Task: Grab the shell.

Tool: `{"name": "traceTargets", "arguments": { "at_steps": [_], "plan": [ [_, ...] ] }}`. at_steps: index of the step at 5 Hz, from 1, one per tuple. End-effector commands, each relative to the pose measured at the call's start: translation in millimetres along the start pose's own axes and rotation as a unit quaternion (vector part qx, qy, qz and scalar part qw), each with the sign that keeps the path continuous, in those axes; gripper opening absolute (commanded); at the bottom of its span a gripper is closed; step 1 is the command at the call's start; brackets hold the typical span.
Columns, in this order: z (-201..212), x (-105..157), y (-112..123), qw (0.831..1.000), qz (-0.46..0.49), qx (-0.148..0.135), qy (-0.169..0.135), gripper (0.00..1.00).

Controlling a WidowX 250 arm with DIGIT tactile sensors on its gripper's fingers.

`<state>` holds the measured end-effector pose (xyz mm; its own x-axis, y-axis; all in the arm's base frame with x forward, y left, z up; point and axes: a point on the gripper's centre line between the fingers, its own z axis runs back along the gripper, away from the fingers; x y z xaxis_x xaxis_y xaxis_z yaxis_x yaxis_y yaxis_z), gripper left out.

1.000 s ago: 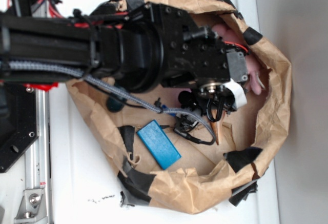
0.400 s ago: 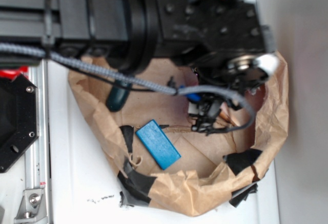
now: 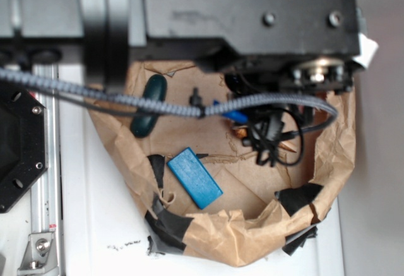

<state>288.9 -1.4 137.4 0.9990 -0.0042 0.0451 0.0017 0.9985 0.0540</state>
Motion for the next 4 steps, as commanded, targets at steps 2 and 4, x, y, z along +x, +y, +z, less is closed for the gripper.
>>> {"name": "traceTargets", "arguments": {
  "at_steps": [2,4],
  "plan": [
    [-75,27,-19,0.988,-0.155,-0.001,0.012,1.00],
    [-75,-2,-23,0.979,-0.191,-0.065,0.022,1.00]
  ]
}}
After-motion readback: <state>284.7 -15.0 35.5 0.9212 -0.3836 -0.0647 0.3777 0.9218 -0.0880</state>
